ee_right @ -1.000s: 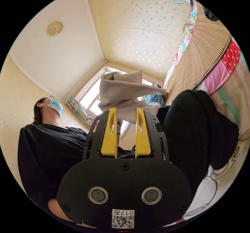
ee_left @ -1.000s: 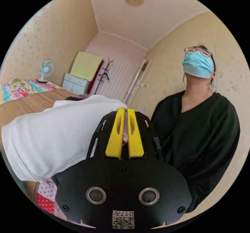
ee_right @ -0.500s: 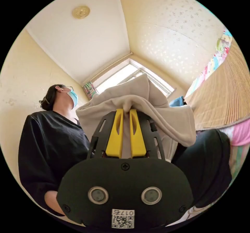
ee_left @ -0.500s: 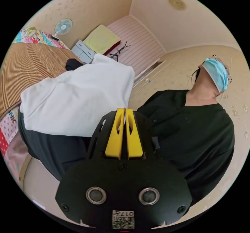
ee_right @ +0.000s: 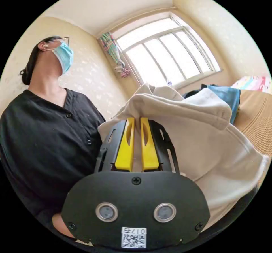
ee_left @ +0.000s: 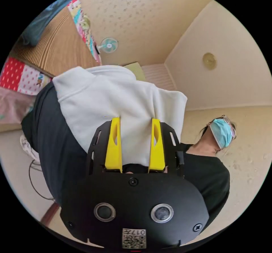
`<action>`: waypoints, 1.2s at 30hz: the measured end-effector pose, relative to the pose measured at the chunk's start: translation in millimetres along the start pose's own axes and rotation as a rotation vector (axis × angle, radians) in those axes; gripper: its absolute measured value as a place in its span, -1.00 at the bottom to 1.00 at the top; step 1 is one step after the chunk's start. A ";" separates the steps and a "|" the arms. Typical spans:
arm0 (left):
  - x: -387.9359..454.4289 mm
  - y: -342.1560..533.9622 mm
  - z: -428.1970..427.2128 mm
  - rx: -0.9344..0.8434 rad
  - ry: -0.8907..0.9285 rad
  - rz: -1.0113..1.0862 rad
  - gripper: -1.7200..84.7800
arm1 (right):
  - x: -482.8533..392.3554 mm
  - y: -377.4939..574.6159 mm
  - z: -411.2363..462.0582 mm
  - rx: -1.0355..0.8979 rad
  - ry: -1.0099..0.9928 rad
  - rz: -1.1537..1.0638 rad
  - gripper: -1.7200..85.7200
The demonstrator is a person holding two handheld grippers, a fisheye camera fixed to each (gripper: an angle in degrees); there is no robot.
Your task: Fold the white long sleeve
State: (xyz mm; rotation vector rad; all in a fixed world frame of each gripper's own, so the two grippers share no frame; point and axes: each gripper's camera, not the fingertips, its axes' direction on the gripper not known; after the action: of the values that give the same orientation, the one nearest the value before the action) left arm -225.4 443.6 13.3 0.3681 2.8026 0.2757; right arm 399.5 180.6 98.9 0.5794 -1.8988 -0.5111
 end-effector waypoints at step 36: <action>-0.4 -78.9 -13.0 0.096 0.275 0.393 -0.88 | 43.1 179.8 111.2 -0.331 0.165 -0.117 -0.89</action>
State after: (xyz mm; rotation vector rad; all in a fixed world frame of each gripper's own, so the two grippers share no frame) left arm -246.6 366.7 7.8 0.9757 2.9962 0.2957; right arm 252.8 306.6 194.5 0.4982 -1.5871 -0.8098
